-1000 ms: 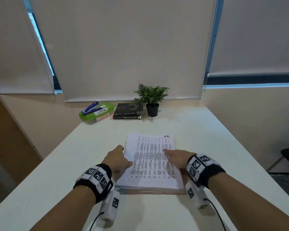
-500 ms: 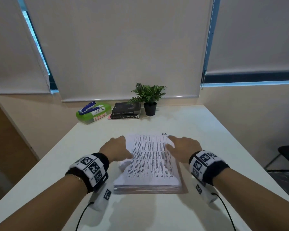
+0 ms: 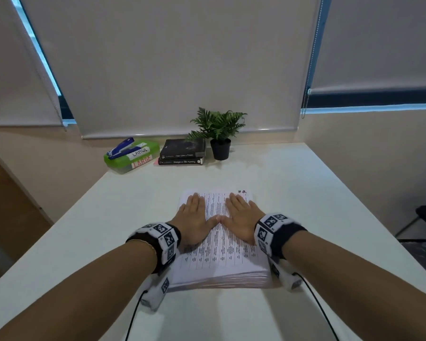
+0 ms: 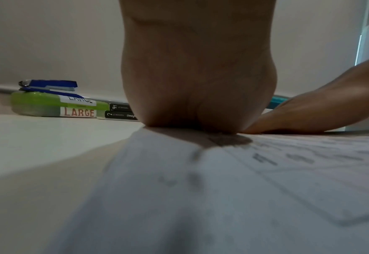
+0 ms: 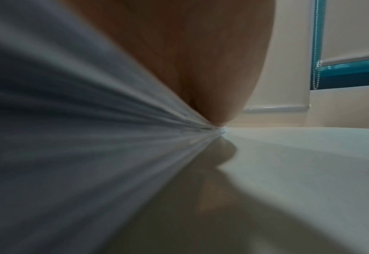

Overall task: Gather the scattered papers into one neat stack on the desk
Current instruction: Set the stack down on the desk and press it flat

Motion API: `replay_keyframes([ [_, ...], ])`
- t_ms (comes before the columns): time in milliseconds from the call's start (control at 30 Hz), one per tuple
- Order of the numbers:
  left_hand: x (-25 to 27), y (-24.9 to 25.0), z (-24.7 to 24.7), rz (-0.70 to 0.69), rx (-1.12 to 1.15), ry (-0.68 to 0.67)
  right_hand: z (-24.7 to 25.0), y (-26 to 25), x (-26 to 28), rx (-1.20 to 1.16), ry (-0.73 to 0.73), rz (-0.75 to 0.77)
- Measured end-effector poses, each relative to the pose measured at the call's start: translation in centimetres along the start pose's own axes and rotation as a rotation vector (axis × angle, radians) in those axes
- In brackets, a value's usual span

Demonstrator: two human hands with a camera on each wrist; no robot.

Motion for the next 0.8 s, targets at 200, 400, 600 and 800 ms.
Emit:
replay_keyframes([
  [200, -0.8, -0.2, -1.0, 0.031, -0.046, -0.033, -1.0, 0.8, -0.9, -0.014, -0.045, -0.036],
  [400, -1.1, -0.3, -1.1, 0.045, -0.061, -0.067, -1.0, 1.0, -1.5, -0.032, -0.081, -0.056],
  [600, -1.0, -0.2, -0.7, 0.058, -0.086, -0.073, -0.4, 0.5, -1.5, -0.064, -0.071, -0.059],
  [800, 1.3, 0.6, 2.2, -0.005, 0.019, -0.038, 3.2, 0.6, 1.5, -0.225, 0.148, 0.028],
])
Point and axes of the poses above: each hand's wrist, its own x-axis away from the middle knuckle, its own z-axis out of the back of the hand, y = z × x, the point moved 8 cm from there along -x, towards the middle knuckle, and after that the axes turned 11 degrees about z, right-handed, at the moved point
